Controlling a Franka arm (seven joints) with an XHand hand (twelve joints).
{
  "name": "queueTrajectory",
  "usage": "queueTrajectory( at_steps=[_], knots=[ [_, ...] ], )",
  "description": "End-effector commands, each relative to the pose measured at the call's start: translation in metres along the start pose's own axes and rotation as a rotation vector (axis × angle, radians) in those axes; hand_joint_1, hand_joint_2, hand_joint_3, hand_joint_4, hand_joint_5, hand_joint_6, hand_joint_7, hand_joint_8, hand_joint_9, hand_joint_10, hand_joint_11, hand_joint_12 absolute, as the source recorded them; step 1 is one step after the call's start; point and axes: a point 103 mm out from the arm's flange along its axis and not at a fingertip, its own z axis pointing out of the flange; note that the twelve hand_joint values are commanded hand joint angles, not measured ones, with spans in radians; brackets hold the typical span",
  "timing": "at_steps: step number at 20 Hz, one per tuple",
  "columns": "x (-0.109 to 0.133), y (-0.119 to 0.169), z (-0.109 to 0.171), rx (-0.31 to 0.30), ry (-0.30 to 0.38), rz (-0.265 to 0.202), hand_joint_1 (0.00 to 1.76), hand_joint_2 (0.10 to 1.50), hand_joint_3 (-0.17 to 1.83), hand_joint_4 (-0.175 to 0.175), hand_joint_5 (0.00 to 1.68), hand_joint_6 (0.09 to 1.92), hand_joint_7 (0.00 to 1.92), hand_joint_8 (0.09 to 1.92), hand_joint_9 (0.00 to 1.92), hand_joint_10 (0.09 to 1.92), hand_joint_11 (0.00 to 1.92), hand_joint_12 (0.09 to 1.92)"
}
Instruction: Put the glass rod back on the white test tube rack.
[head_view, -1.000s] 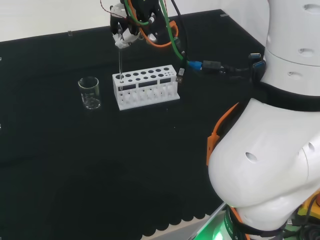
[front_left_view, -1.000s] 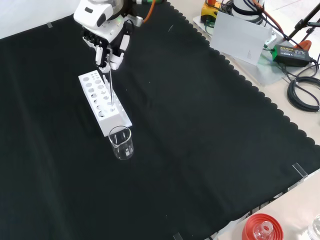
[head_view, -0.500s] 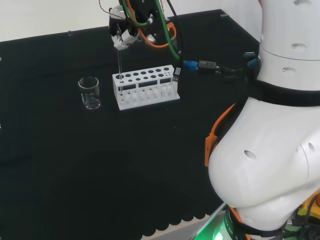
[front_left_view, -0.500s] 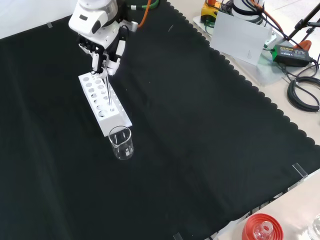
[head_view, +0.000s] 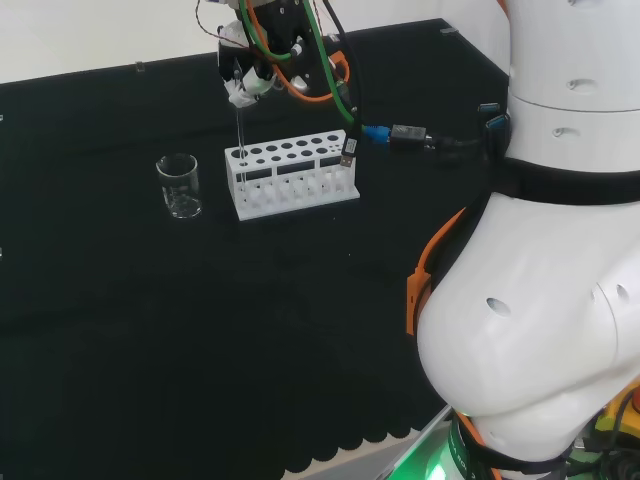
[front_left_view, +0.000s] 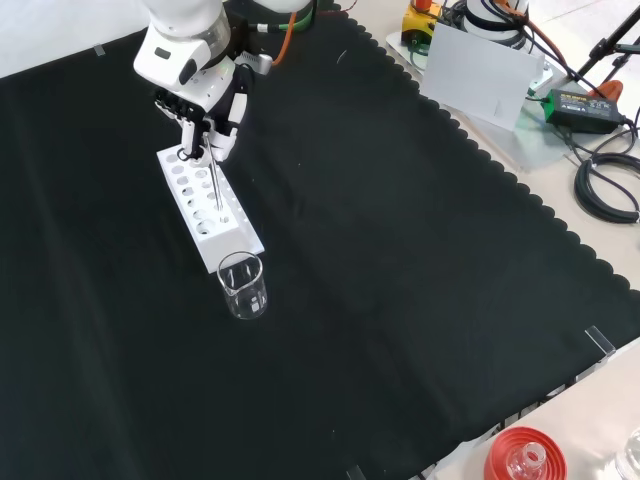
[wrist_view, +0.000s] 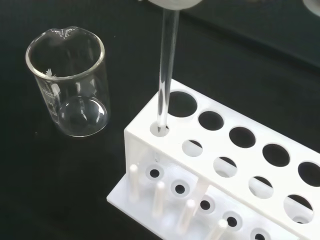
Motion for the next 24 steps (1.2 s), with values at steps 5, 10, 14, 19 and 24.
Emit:
queueTrajectory(
  at_steps=[5, 10, 14, 19, 24],
  knots=[
    [-0.004, 0.001, 0.009, 0.016, -0.019, 0.009, 1.20, 1.12, -0.17, -0.175, 1.15, 0.76, 1.69, 0.60, 1.92, 0.33, 1.78, 0.57],
    [0.003, 0.008, 0.002, 0.004, -0.009, -0.010, 1.20, 1.12, -0.17, -0.175, 1.15, 0.76, 1.69, 0.60, 1.92, 0.33, 1.78, 0.57],
    [0.004, 0.013, -0.002, 0.004, -0.016, -0.018, 1.20, 1.12, -0.17, -0.175, 1.15, 0.76, 1.69, 0.60, 1.92, 0.33, 1.78, 0.57],
    [0.004, 0.020, -0.002, 0.009, -0.019, -0.023, 1.20, 1.12, -0.17, -0.175, 1.15, 0.76, 1.69, 0.60, 1.92, 0.33, 1.78, 0.57],
    [0.001, 0.024, 0.003, 0.013, -0.012, -0.022, 1.20, 1.12, -0.17, -0.175, 1.15, 0.76, 1.69, 0.60, 1.92, 0.33, 1.78, 0.57]
  ],
)
